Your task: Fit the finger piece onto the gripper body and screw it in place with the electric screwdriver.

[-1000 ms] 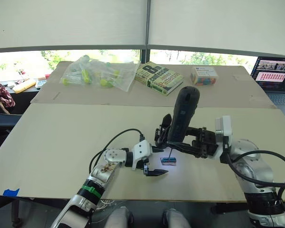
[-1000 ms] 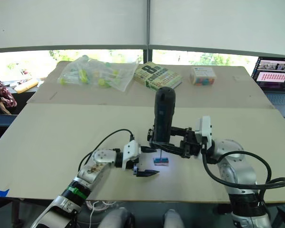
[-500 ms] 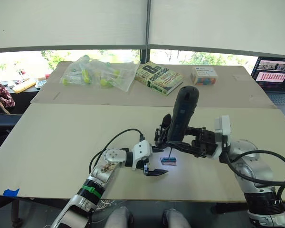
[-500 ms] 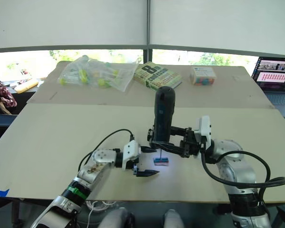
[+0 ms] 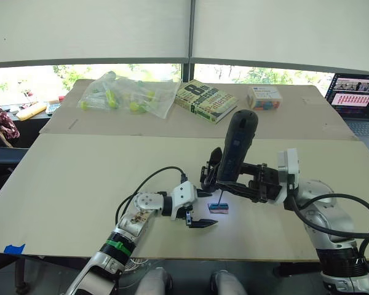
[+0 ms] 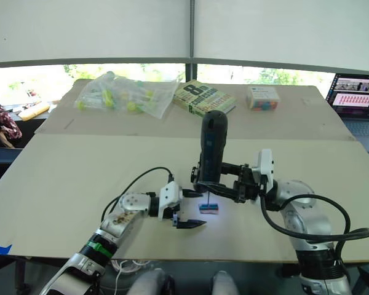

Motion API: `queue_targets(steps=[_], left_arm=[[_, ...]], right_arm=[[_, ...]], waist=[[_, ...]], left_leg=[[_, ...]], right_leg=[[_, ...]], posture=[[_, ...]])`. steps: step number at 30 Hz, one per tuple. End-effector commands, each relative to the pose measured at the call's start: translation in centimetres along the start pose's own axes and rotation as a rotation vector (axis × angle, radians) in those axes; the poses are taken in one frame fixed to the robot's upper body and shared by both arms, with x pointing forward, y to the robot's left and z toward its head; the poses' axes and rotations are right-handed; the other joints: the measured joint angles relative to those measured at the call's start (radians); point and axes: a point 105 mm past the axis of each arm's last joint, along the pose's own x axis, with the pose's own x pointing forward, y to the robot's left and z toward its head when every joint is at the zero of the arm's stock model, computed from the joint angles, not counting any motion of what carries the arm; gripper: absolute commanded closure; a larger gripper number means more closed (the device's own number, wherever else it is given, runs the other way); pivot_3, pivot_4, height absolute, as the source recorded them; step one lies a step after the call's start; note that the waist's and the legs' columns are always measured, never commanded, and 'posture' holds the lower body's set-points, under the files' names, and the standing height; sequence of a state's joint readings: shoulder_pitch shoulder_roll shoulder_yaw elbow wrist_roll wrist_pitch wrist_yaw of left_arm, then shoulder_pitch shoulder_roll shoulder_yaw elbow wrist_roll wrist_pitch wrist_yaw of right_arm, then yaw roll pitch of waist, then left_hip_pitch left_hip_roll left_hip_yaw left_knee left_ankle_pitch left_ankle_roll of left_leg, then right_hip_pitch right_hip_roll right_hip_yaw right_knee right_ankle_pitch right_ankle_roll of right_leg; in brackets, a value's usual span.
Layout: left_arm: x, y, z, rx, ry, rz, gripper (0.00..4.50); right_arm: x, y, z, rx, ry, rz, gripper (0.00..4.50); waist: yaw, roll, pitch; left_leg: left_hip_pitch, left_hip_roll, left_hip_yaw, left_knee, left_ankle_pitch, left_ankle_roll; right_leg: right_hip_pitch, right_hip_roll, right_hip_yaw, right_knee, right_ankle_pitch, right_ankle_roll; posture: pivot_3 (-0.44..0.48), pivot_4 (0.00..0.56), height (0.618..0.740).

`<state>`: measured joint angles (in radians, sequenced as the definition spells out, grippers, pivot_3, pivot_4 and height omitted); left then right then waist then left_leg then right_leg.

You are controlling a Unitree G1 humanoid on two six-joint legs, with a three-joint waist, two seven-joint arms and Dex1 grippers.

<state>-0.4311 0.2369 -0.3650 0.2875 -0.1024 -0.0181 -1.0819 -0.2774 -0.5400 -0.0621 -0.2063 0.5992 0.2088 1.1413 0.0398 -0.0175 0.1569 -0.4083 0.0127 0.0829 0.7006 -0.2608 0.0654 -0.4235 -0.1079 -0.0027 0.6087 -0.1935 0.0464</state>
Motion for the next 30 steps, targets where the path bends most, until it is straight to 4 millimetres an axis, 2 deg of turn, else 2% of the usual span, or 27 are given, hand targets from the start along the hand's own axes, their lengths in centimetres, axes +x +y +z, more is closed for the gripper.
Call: queue_targets(steps=[1, 11, 23, 30], left_arm=[[0.5, -1.0, -1.2, -0.033, 0.037, -0.029, 0.04], [0.5, -1.0, -1.3, -0.036, 0.038, -0.027, 0.04], [0.4, -0.9, -1.3, -0.037, 0.037, -0.020, 0.04], [0.0, -0.4, -0.7, -0.019, 0.022, -0.015, 0.04]], right_arm=[[-0.2, -0.1, 1.8, -0.053, -0.033, 0.007, 2.55], [-0.3, -0.1, 2.0, -0.041, -0.039, 0.003, 2.55], [-0.3, 0.0, 0.4, -0.036, -0.017, -0.019, 2.55], [-0.6, 0.2, 2.1, -0.050, -0.086, -0.020, 2.55]], waist=[[0.000, 0.000, 0.000], [0.000, 0.000, 0.000], [0.000, 0.000, 0.000], [0.000, 0.000, 0.000]], left_leg=[[0.000, 0.000, 0.000, 0.000, 0.000, 0.000], [0.000, 0.000, 0.000, 0.000, 0.000, 0.000], [0.000, 0.000, 0.000, 0.000, 0.000, 0.000], [0.000, 0.000, 0.000, 0.000, 0.000, 0.000]], right_leg=[[0.000, 0.000, 0.000, 0.000, 0.000, 0.000], [0.000, 0.000, 0.000, 0.000, 0.000, 0.000], [0.000, 0.000, -0.001, 0.000, 0.000, 0.000], [0.000, 0.000, -0.001, 0.000, 0.000, 0.000]], posture=[[0.000, 0.150, 0.740], [0.000, 0.150, 0.740], [0.000, 0.150, 0.740], [0.000, 0.150, 0.740]])
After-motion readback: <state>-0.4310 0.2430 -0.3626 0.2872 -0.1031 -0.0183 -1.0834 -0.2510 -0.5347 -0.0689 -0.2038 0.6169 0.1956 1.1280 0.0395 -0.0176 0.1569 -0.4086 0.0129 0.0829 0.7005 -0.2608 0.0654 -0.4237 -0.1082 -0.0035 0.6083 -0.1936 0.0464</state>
